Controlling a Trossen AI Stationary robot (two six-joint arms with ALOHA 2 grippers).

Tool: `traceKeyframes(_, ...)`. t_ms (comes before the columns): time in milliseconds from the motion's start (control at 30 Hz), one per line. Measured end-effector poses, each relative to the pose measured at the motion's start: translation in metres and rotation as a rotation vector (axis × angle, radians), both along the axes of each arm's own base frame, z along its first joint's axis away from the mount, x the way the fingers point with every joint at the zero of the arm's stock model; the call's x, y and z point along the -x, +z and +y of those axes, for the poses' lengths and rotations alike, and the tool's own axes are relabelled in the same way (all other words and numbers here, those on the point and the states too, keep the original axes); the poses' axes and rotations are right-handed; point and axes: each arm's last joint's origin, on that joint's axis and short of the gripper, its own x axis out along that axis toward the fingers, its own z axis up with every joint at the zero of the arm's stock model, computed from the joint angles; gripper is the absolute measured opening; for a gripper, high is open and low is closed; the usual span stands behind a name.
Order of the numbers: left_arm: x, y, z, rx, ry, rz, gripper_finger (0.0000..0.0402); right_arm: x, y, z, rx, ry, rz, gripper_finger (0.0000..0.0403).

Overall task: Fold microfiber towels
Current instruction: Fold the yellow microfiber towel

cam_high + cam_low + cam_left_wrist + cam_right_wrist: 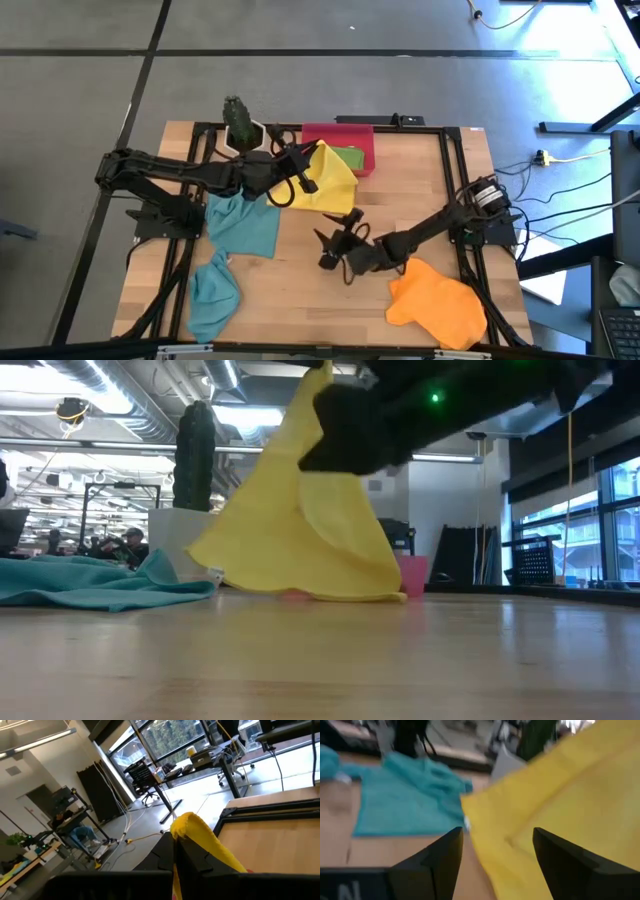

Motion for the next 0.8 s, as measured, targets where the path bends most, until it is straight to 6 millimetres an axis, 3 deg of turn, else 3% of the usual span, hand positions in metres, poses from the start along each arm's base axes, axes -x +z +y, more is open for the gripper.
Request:
traceKeyframes(200, 0.000, 0.000, 0.000, 0.002, 0.002, -0.005, 0.0000, -0.017, -0.006, -0.019, 0.017, -0.043, -0.044, 0.0241)
traceKeyframes(400, 0.000, 0.000, 0.000, 0.016, 0.003, -0.015, 0.0000, -0.035, 0.002, -0.032, -0.012, -0.140, -0.110, 0.0241)
traceKeyframes(567, 0.000, 0.000, 0.000, 0.016, 0.003, -0.013, 0.0000, -0.037, 0.004, -0.040, -0.009, -0.236, -0.122, 0.0241)
traceKeyframes(800, 0.000, 0.000, 0.000, 0.016, 0.003, -0.013, 0.0000, -0.039, -0.006, -0.053, -0.115, -0.218, -0.116, 0.0218)
